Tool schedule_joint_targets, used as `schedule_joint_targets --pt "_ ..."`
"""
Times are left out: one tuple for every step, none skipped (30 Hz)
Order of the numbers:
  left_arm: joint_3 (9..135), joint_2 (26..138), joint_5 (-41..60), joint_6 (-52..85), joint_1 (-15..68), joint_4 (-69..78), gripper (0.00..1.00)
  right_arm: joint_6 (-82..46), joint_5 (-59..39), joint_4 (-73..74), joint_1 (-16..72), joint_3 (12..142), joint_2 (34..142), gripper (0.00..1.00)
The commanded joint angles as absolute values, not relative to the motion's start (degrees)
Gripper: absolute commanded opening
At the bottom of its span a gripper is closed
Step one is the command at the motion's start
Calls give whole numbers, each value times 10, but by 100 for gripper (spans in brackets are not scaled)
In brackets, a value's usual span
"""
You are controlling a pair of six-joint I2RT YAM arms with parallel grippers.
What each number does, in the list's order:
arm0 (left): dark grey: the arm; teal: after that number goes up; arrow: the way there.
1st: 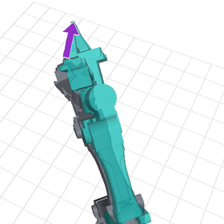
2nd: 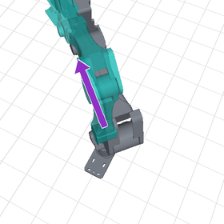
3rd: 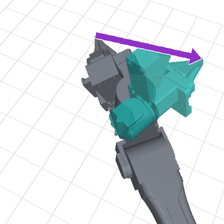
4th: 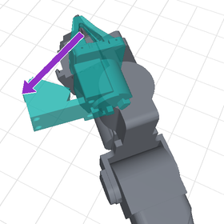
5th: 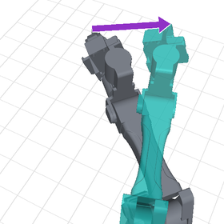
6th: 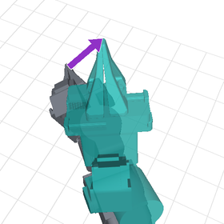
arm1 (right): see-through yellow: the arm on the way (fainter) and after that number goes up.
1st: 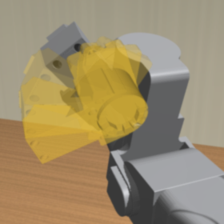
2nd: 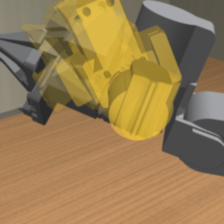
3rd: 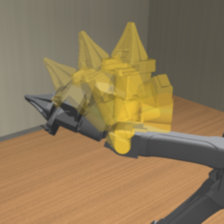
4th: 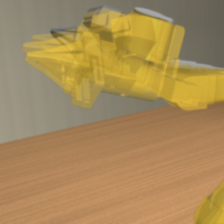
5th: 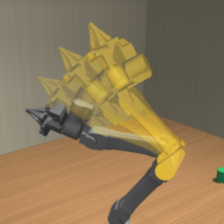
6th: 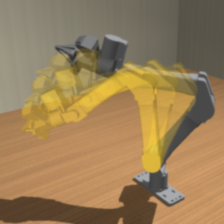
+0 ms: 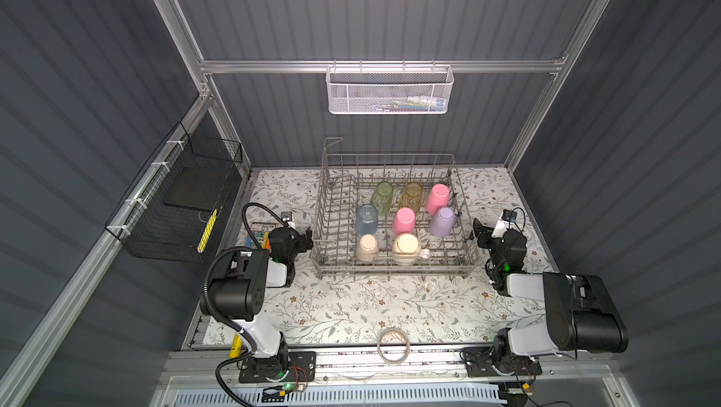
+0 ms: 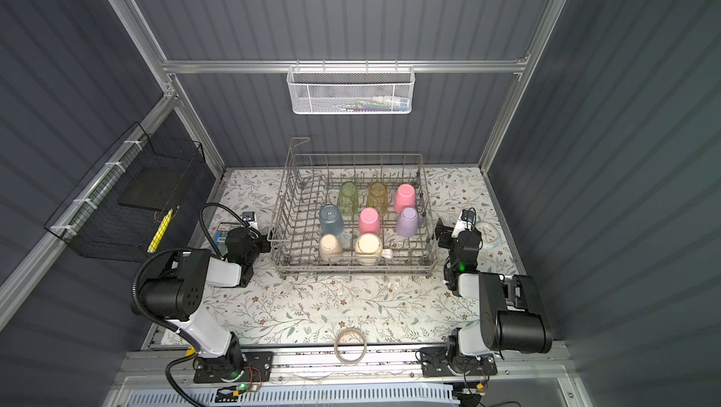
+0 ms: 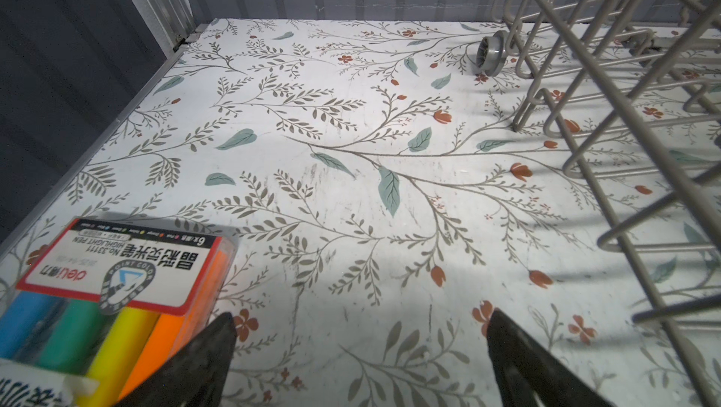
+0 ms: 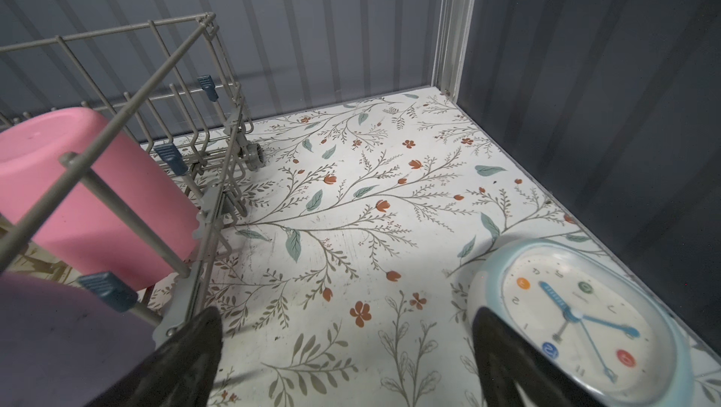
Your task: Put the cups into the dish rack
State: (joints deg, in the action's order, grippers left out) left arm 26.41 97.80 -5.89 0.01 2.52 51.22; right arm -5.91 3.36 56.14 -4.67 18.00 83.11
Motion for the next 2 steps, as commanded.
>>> schedule_joint_targets --pt "277 984 -52 -11 22 510 100 -53 33 576 -44 175 835 99" --pt "274 984 -51 -11 23 513 100 -53 34 576 -44 175 834 99"
